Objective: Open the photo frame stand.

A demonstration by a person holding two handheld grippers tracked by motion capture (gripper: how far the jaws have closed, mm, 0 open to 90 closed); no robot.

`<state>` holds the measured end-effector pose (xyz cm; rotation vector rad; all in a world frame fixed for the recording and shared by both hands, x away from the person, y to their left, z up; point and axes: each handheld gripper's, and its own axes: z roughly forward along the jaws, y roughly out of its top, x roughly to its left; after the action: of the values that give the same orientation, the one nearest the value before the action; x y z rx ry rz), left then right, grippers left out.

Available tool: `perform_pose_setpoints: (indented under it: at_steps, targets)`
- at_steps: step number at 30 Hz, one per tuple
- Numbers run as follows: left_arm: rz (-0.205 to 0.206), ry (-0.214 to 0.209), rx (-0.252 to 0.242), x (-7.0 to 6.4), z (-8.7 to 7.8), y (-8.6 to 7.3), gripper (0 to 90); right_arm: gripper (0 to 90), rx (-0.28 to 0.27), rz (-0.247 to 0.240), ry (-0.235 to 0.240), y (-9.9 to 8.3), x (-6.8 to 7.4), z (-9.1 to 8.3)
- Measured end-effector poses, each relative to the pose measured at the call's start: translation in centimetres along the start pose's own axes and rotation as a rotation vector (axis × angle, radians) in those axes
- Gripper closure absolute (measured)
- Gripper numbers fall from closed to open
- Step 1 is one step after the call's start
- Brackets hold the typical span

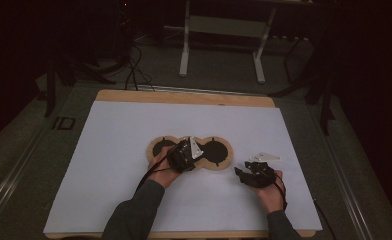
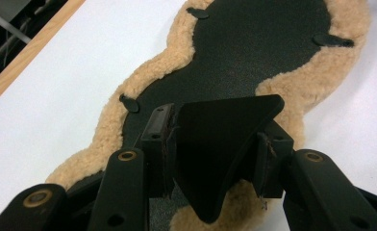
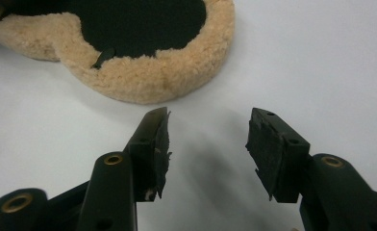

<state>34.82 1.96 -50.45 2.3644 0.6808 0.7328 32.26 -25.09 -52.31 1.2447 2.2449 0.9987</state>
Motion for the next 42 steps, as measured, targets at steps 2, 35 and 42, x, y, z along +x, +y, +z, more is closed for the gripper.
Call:
perform_pose_setpoints:
  at_steps: [2, 35, 42]
  targets:
    - [0.011, 0.007, 0.006, -0.1, 0.2, 0.1, 58.1, 48.6, 0.0, 0.0, 0.0, 0.0, 0.0, 0.0]
    - [0.041, 0.051, -0.056, 0.4, -0.5, -0.6, 73.5, 39.3, -0.031, 0.087, 0.034, 0.2, -0.6, -0.2]
    - [0.017, 0.035, -0.085, 0.7, -1.1, -1.0, 73.5, 38.7, -0.05, 0.124, 0.037, 0.4, -1.0, -0.3]
